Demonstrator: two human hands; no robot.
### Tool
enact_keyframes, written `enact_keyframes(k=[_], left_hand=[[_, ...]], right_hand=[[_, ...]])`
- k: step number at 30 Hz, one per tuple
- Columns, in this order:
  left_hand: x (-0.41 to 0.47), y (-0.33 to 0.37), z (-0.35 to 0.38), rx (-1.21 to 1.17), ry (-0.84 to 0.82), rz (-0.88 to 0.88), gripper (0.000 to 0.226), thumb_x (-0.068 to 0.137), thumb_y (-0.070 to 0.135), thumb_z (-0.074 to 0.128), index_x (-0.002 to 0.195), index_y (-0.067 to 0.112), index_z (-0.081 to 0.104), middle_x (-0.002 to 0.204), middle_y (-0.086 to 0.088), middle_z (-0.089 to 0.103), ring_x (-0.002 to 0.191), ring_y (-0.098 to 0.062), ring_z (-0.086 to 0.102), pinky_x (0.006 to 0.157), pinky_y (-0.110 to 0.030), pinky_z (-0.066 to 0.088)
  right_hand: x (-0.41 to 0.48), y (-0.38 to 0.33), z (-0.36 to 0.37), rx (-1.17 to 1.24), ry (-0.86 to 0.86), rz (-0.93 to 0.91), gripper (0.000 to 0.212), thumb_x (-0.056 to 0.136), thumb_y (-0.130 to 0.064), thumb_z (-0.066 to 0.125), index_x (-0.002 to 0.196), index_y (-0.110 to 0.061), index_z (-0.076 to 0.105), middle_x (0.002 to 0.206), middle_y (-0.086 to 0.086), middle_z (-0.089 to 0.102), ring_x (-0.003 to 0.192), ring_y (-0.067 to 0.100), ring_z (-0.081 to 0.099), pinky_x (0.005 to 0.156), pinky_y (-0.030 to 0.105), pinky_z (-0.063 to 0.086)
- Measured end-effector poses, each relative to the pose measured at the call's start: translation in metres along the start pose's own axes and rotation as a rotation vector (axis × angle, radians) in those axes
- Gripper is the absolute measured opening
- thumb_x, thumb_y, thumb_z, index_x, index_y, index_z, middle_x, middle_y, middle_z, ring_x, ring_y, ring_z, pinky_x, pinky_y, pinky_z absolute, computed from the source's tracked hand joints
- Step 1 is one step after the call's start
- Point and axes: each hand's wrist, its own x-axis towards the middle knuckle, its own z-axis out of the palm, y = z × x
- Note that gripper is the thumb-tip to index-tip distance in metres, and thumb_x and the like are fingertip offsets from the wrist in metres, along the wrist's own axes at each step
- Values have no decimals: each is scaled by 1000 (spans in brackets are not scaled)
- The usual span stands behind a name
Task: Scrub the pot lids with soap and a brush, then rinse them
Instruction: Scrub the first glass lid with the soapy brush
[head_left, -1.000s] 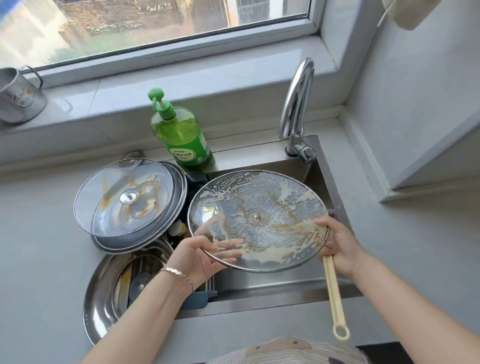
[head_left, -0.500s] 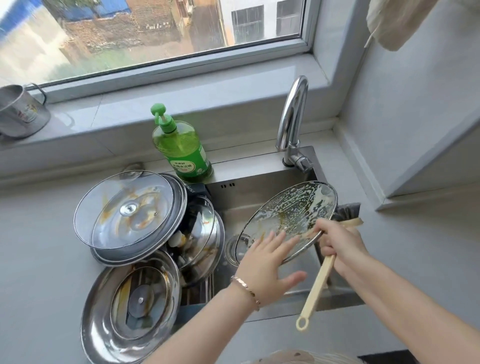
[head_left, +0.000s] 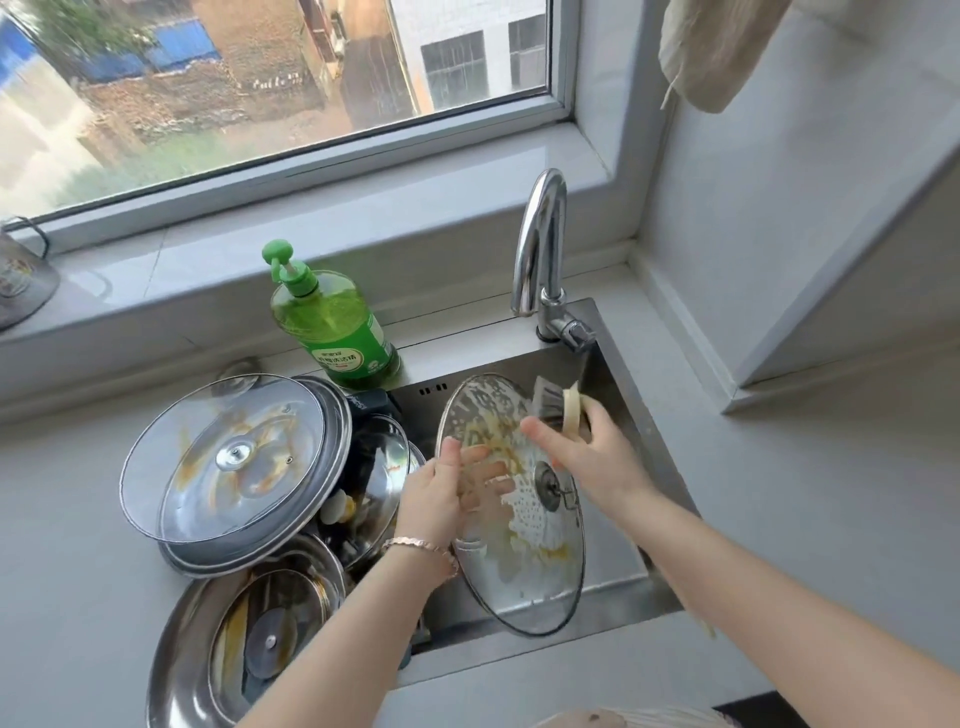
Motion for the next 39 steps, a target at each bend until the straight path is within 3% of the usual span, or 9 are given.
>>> enact_keyframes(k=[4,9,14,19,23,27,32,36,39], left_hand=[[-7,6,-14,-26,26,-13,45,91,45,41,98,10,68,65,-7,66,54,-17,54,49,-23,43],[-17,20,-22,40,0,66,48,86,45,41,87,5,68,74,-13,72,62,-23,69,46,-24,52],[-22,29,-28,96,-80,98,42,95,34,36,99,5,66,74,-10,73,64,-18,71,46,-20,51],[-24,31,-33,32,-78,91,47,83,40,42,97,1,66,81,-20,72,71,-28,71,54,-32,58],[-27,31,-32,85,-106,96,49,78,41,45,99,1,64,83,-19,72,76,-29,71,61,-36,60],[-30,35,-36,54,-90,93,48,78,40,46,97,0,64,82,-20,72,77,-33,71,67,-44,58],[-31,36,-32,94,-111,91,44,83,36,45,97,-1,64,81,-21,71,69,-26,71,60,-37,59],[-29,38,-35,30,-73,66,39,88,33,42,93,2,64,75,-20,71,67,-28,71,60,-40,59],[-30,36,-36,49,-70,74,46,81,40,45,93,2,66,79,-22,71,69,-28,71,57,-36,59]], right_hand=[[0,10,5,-463,39,-148,57,90,-65,28,143,-48,18,121,-10,61,109,12,56,84,32,45],[-22,-5,31,-489,-142,-630,50,89,-49,49,136,-50,34,93,-8,61,78,9,53,69,24,47],[33,-17,11,-175,48,-182,53,90,-46,52,140,-36,39,62,-13,40,73,14,46,68,29,38],[-7,-26,29,-227,-157,-414,52,88,-43,57,137,-43,39,41,-13,34,49,5,32,61,29,35],[35,-29,13,-117,21,-233,54,88,-48,54,139,-33,42,69,-20,50,66,4,42,63,24,36],[-5,-38,28,-164,-88,-438,52,87,-42,60,135,-42,42,44,-11,30,46,7,31,53,23,30],[31,-39,12,-118,15,-280,52,88,-44,58,137,-32,45,52,-17,33,55,3,36,59,22,35],[-7,-35,34,-162,-145,-469,52,85,-41,62,133,-45,42,44,-10,30,46,7,29,50,19,28],[27,-30,21,-72,-36,-306,53,86,-41,61,136,-32,45,63,-13,52,60,7,46,62,22,36]])
